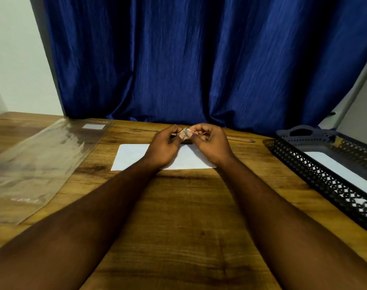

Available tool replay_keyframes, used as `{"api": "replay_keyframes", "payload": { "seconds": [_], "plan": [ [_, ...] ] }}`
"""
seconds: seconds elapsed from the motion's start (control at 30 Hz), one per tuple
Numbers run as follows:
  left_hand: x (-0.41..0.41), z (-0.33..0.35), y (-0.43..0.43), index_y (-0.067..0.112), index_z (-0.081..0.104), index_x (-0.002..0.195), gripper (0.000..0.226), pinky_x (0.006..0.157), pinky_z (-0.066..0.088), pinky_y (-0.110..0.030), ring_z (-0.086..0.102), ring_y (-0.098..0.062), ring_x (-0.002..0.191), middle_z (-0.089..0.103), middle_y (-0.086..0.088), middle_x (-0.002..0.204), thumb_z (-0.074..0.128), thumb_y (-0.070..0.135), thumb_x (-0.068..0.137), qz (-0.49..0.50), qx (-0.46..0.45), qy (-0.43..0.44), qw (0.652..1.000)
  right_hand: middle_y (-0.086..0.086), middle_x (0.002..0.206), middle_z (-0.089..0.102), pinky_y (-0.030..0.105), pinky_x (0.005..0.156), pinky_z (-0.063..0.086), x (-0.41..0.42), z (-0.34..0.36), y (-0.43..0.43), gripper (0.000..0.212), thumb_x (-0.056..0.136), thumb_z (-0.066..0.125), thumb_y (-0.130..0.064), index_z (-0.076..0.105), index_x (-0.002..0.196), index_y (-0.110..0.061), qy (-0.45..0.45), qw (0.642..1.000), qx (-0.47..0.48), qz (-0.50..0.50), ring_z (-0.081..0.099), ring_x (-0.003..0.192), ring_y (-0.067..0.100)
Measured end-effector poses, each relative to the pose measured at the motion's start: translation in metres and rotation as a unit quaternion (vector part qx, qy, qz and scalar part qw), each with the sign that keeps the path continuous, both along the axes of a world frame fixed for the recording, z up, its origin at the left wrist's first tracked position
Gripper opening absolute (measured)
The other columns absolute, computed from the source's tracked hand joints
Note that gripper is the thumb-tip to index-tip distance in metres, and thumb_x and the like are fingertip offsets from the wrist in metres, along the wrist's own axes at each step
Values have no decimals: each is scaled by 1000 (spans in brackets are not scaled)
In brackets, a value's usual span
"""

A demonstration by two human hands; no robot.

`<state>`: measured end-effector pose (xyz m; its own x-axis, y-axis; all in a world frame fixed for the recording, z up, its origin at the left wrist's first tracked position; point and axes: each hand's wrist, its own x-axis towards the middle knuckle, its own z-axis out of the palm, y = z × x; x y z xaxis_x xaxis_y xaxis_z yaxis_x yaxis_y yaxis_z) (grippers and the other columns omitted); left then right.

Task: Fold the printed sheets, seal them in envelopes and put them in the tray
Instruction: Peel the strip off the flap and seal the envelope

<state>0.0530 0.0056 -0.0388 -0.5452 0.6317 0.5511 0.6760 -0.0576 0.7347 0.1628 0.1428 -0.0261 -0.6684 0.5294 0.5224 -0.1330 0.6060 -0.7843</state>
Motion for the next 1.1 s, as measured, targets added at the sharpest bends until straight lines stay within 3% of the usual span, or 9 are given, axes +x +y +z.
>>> {"api": "replay_keyframes", "payload": {
  "seconds": [0.07,0.2,0.33,0.57,0.73,0.87,1.0,1.1],
  "plan": [
    [0,0,0,20,71,114,14,96,55,-43,67,-13,104,74,7,108,60,21,106,3,-11,-2,1000,0,94,80,22,80,59,1,1,0,9,98,72,-10,80,101,-12,0,1000,27,-15,75,88,12],
    [1,1,0,23,70,118,17,97,54,-42,66,-11,105,73,8,111,57,23,107,4,-27,0,1000,-4,92,78,39,86,62,-2,1,4,17,98,69,-8,77,95,-23,-14,999,41,-18,75,90,16],
    [3,2,-1,25,69,113,15,96,52,-42,65,-12,103,72,9,107,55,25,108,-5,-41,-8,999,-5,93,76,34,85,59,2,2,3,11,101,67,-13,75,98,-20,-23,999,35,-23,72,90,12],
    [4,5,-2,25,69,106,16,96,50,-45,65,-15,103,72,8,103,54,27,108,-30,-40,-30,998,4,93,74,46,87,60,2,3,1,12,103,63,-13,72,97,-18,-24,999,21,-23,71,92,24],
    [4,5,-1,23,69,104,14,96,50,-46,65,-18,102,72,5,102,55,24,108,-36,-37,-36,998,11,94,75,51,87,61,1,4,-2,14,101,63,-8,72,95,-17,-24,999,-27,-29,72,93,33],
    [4,6,-2,24,69,105,15,100,51,-53,67,-22,106,74,5,104,55,28,105,-56,-35,-49,997,8,93,77,51,88,64,-3,3,0,20,101,64,-9,72,89,-23,-18,996,-77,-30,76,92,32],
    [-1,1,0,30,71,106,24,106,48,-63,66,-34,116,74,-2,111,57,46,96,-92,-22,-96,991,10,89,75,49,86,63,-4,5,-4,25,101,63,-4,72,86,-22,7,987,-157,-24,73,85,26],
    [2,4,-2,37,72,101,15,106,49,-61,67,-30,116,75,1,111,57,39,99,-99,-14,-96,990,12,93,75,51,90,64,-4,9,-6,23,102,63,-4,73,88,-19,11,982,-187,-22,75,89,28]
  ]
}}
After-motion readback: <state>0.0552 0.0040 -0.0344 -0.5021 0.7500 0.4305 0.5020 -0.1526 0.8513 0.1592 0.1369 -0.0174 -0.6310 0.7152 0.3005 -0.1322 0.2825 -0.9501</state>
